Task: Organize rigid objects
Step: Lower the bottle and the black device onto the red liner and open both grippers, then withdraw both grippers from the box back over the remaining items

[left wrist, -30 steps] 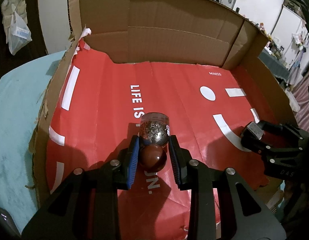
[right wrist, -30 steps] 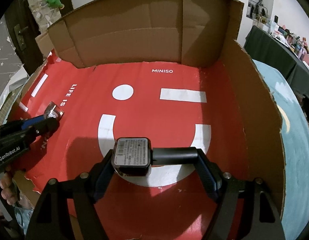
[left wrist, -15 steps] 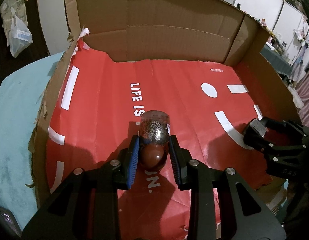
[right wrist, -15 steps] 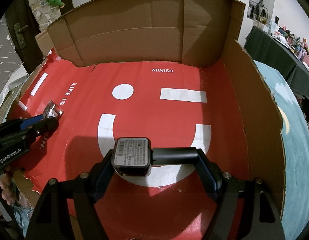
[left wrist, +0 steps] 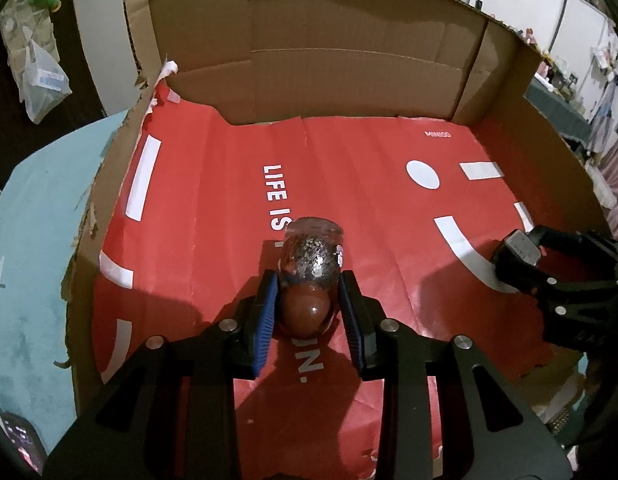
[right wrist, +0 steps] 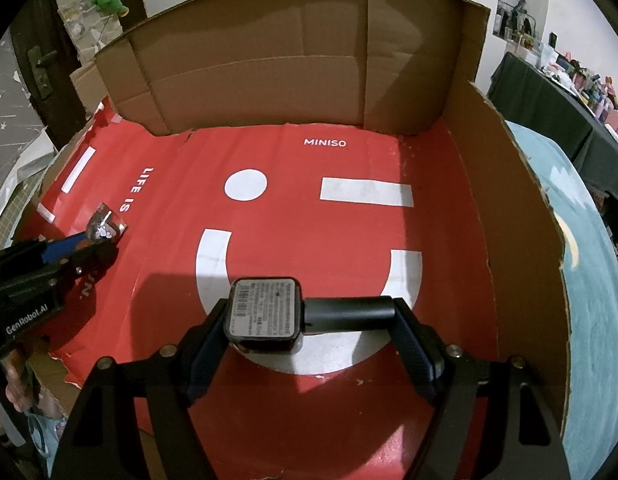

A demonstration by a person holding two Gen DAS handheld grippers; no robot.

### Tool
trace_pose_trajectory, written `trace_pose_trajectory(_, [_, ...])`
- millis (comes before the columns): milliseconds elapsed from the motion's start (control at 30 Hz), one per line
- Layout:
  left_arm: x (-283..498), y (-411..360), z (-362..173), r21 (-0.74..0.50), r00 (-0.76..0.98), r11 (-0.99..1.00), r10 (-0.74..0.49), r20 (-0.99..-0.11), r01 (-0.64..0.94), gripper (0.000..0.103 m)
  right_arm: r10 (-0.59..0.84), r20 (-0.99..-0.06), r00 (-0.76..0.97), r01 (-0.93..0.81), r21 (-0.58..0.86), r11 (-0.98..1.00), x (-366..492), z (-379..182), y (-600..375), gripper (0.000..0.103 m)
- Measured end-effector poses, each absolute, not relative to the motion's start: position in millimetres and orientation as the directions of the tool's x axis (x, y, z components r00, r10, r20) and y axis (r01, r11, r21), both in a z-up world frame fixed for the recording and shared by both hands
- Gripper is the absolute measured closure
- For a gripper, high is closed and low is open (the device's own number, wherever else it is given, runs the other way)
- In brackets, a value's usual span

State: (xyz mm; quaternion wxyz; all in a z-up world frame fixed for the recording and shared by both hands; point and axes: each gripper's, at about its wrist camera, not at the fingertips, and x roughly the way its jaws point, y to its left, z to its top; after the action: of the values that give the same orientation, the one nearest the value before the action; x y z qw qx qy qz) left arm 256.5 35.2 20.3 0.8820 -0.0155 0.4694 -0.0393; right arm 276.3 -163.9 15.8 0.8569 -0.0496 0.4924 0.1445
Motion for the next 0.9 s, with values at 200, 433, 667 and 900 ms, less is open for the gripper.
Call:
trace_pose_trajectory(200, [252,40,26,-0.059,0.574,0.998,-0.061,-0.817,0.023,0.041,0.209,-0.846,0.49,-0.294,0.065,0.954,276,19,-164,0.019])
trace_pose_trajectory(433, [239,39,39,-0.056,0.599,0.998,-0.067,-0.798,0.036,0.034,0.226,-0.827,0.516,-0.301,0.071,0.951,266,27,-164,0.016])
trace_pose_trajectory(667, [215,32,64,0.014,0.673,0.999,-0.01,-0.739,0.029,0.009,0.26,-0.789,0.557,-0.32,0.085,0.944,250,46,-162,0.011])
trace_pose_trajectory(900, [192,40,88,-0.03,0.716,1.0,-0.028,-0.698,0.01,0.004,0.264,-0.725,0.636,-0.311,0.072,0.948,224,73,-171,0.0])
